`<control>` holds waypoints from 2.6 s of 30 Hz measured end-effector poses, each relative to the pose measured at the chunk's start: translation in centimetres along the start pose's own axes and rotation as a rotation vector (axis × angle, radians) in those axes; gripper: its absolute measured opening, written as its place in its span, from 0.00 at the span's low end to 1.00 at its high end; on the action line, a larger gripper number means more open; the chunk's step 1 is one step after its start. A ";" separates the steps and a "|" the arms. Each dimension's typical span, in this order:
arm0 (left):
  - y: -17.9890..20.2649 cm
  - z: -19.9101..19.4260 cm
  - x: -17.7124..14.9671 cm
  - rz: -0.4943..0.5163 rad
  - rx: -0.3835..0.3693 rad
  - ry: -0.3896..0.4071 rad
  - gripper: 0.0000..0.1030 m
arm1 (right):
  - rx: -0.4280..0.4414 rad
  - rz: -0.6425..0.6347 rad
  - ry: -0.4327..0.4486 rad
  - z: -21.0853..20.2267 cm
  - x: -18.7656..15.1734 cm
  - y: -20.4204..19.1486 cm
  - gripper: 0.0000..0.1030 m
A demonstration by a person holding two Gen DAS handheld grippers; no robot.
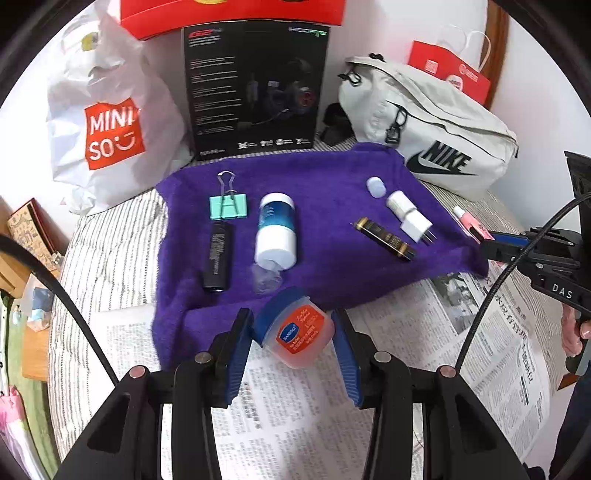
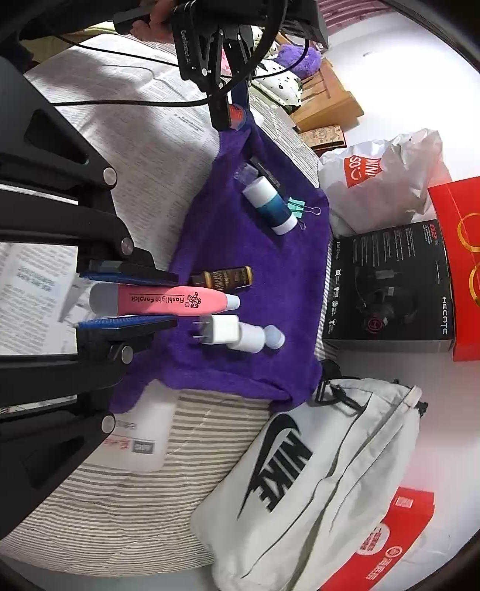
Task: Organize rigid objects
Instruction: 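Set the highlighter on the towel with the right tool while the left tool carries the jar, then lower the Vaseline jar onto the towel with the left tool and open it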
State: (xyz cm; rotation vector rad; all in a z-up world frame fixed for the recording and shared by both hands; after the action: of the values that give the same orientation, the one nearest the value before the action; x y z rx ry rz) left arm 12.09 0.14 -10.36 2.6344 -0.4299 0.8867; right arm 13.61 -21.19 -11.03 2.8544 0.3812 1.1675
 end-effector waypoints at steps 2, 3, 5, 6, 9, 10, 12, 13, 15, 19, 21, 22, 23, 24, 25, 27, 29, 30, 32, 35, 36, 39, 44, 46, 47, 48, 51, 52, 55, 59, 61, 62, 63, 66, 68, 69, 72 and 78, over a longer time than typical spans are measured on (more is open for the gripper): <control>-0.5 -0.1 0.3 -0.005 -0.001 0.003 0.40 | -0.004 -0.001 -0.006 0.5 0.6 -0.1 0.15; -0.8 -0.1 0.4 -0.008 0.001 0.004 0.40 | -0.003 -0.001 -0.008 0.7 0.8 -0.2 0.15; -1.3 0.0 0.6 -0.015 0.004 0.005 0.40 | -0.005 -0.002 -0.014 1.5 1.5 -0.3 0.15; -1.5 0.1 0.6 -0.019 0.002 0.005 0.40 | -0.007 -0.002 -0.016 1.8 1.8 -0.4 0.15; -2.3 0.2 0.7 -0.025 0.002 0.003 0.40 | -0.006 0.005 -0.030 3.5 2.8 -0.6 0.15; -2.5 0.3 0.7 -0.026 0.005 0.000 0.40 | -0.009 0.007 -0.034 4.0 3.1 -0.7 0.15; -2.8 0.5 0.7 -0.029 0.004 -0.006 0.40 | -0.012 0.011 -0.044 5.2 3.8 -0.8 0.15; -2.9 0.5 0.7 -0.031 0.000 -0.006 0.40 | -0.009 0.012 -0.048 5.7 4.3 -1.0 0.15; -3.3 0.6 0.7 -0.039 -0.006 -0.004 0.40 | -0.003 0.007 -0.054 6.9 5.2 -1.5 0.15; -4.0 0.8 0.9 -0.057 -0.006 -0.006 0.40 | -0.017 -0.015 -0.070 8.9 6.5 -2.7 0.15; -4.3 0.7 1.0 -0.062 -0.012 -0.005 0.40 | -0.019 -0.023 -0.084 9.7 6.7 -3.0 0.15; -4.4 0.7 1.1 -0.063 -0.013 -0.003 0.40 | -0.025 -0.027 -0.093 10.2 6.7 -3.2 0.15; -4.6 0.6 1.1 -0.066 -0.015 -0.001 0.40 | -0.033 -0.032 -0.100 10.7 6.7 -3.3 0.15; -4.7 0.5 1.2 -0.070 -0.018 0.001 0.40 | -0.039 -0.036 -0.105 11.1 6.8 -3.4 0.15; -4.8 0.5 1.2 -0.074 -0.023 0.003 0.40 | -0.045 -0.040 -0.109 11.5 6.8 -3.4 0.15; -4.9 0.4 1.3 -0.073 -0.026 0.005 0.40 | -0.055 -0.046 -0.122 12.2 6.8 -3.5 0.15; -4.9 0.4 1.4 -0.071 -0.027 0.005 0.40 | -0.063 -0.048 -0.132 12.9 6.8 -3.6 0.15; -4.9 0.4 1.4 -0.070 -0.029 0.005 0.40 | -0.068 -0.051 -0.137 13.2 6.8 -3.6 0.15; -4.9 0.5 1.5 -0.067 -0.030 0.003 0.40 | -0.072 -0.053 -0.139 13.6 6.8 -3.5 0.15; -4.8 0.6 1.6 -0.063 -0.033 0.000 0.40 | -0.071 -0.060 -0.138 13.6 6.8 -3.7 0.15; -4.7 0.7 1.6 -0.061 -0.035 0.000 0.40 | -0.069 -0.061 -0.137 13.6 6.8 -3.7 0.15; -4.6 0.9 1.7 -0.057 -0.037 -0.003 0.40 | -0.062 -0.068 -0.137 13.4 6.6 -3.8 0.17; -4.5 1.6 2.1 -0.050 -0.042 -0.014 0.40 | -0.061 -0.081 -0.125 12.3 6.3 -3.7 0.27; -4.4 2.1 2.4 -0.047 -0.045 -0.022 0.40 | -0.063 -0.087 -0.115 11.5 6.2 -3.7 0.35; -4.4 2.3 2.4 -0.046 -0.045 -0.026 0.40 | -0.061 -0.088 -0.106 11.0 6.1 -3.6 0.39; -4.2 2.7 2.6 -0.039 -0.052 -0.030 0.40 | -0.059 -0.091 -0.098 10.5 6.0 -3.6 0.39; -3.4 3.4 3.1 -0.026 -0.069 -0.038 0.40 | -0.061 -0.096 -0.079 9.1 5.7 -3.2 0.39; -3.1 3.5 3.2 -0.020 -0.077 -0.039 0.40 | -0.062 -0.094 -0.074 8.7 5.7 -3.0 0.39; -1.6 4.2 4.0 0.004 -0.124 -0.044 0.40 | -0.057 -0.075 -0.063 7.4 5.3 -2.0 0.40; -0.6 5.5 4.8 0.032 -0.132 -0.061 0.40 | -0.077 -0.052 -0.056 6.4 4.6 -0.3 0.40; -0.3 6.4 5.1 0.037 -0.151 -0.071 0.40 | -0.088 -0.042 -0.057 6.0 4.2 0.5 0.40; 0.1 6.7 5.3 0.050 -0.158 -0.068 0.40 | -0.090 -0.037 -0.058 5.9 3.9 0.8 0.40; 0.4 6.9 5.5 0.057 -0.170 -0.075 0.40 | -0.094 -0.031 -0.059 5.7 3.7 1.2 0.40; 1.1 8.3 5.7 0.072 -0.174 -0.104 0.40 | -0.104 -0.007 -0.060 5.6 3.3 2.2 0.40; 1.4 9.0 5.7 0.084 -0.170 -0.119 0.40 | -0.107 0.007 -0.062 5.4 3.1 2.6 0.40; 1.5 9.5 5.7 0.092 -0.159 -0.128 0.40 | -0.108 0.010 -0.061 5.4 3.0 2.7 0.40; 1.5 10.4 5.6 0.102 -0.156 -0.146 0.40 | -0.113 0.014 -0.060 5.2 2.8 3.1 0.40; 1.0 11.9 5.3 0.132 -0.105 -0.171 0.40 | -0.120 0.012 -0.057 5.1 2.6 3.5 0.40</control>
State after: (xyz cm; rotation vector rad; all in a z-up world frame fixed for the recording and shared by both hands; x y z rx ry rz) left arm 22.00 -6.45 -15.78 2.6179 -0.6815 0.6581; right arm 19.68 -23.66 -12.46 2.7831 0.2828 1.0696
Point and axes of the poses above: each gripper's, at about its wrist camera, not at the fingertips, and z roughly the way its jaws point, y to its right, x to its top, the point moved 7 cm from there along z, roughly the way its jaws point, and after that the axes turned 13 degrees about -x, right-handed, at the moved point
